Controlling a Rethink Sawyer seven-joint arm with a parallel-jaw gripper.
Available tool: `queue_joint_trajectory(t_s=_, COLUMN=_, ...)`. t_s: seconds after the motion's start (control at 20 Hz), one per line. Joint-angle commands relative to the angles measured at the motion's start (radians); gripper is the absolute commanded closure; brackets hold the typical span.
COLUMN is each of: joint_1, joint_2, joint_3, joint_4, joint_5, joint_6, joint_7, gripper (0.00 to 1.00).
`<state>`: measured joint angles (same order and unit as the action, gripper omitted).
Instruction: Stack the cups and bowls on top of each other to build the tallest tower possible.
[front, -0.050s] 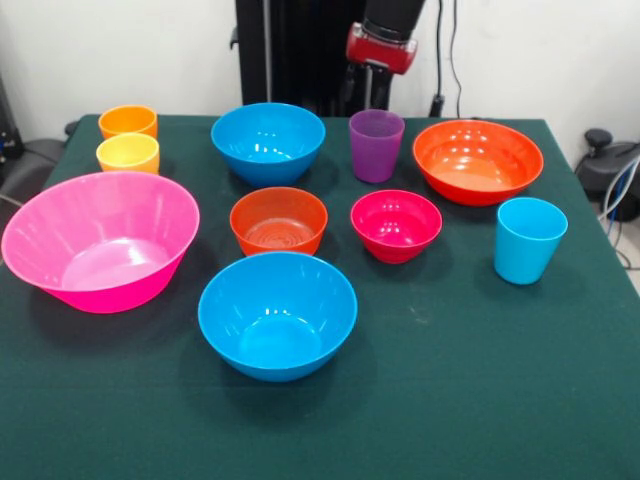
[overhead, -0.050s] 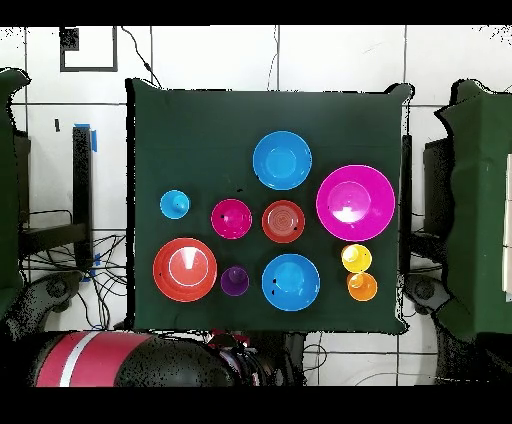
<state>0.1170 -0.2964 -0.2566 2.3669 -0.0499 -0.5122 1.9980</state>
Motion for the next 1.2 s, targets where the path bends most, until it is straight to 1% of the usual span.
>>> queue_joint_trajectory(t_s=0.05, joint_1=0.003, joint_2=0.028, joint_3=0.073, joint_4=-0.139, joint_5=0.096, joint_6=-0.019, joint_7=0.205, gripper=0.00)
queue_joint_trajectory(t_s=0.2, joint_1=0.014, joint_2=0.022, joint_3=0.076, joint_4=-0.134, joint_5=0.116, joint_6=-0.009, joint_7=0.205, gripper=0.00)
queue_joint_trajectory(t_s=0.3, joint_1=0.015, joint_2=0.036, joint_3=0.081, joint_4=-0.141, joint_5=0.127, joint_6=-0.018, joint_7=0.208, gripper=0.00)
queue_joint_trajectory(t_s=0.45, joint_1=0.003, joint_2=0.054, joint_3=0.090, joint_4=-0.165, joint_5=0.127, joint_6=-0.033, joint_7=0.206, gripper=0.00)
queue_joint_trajectory(t_s=0.7, joint_1=0.001, joint_2=0.078, joint_3=0.101, joint_4=-0.189, joint_5=0.130, joint_6=-0.064, joint_7=0.208, gripper=0.00)
queue_joint_trajectory(t_s=0.85, joint_1=-0.005, joint_2=0.074, joint_3=0.103, joint_4=-0.187, joint_5=0.118, joint_6=-0.061, joint_7=0.205, gripper=0.00)
queue_joint_trajectory(t_s=0.95, joint_1=0.003, joint_2=0.047, joint_3=0.093, joint_4=-0.168, joint_5=0.122, joint_6=-0.033, joint_7=0.196, gripper=0.00)
queue_joint_trajectory(t_s=1.2, joint_1=0.030, joint_2=-0.065, joint_3=0.058, joint_4=-0.087, joint_5=0.136, joint_6=0.069, joint_7=0.173, gripper=0.00)
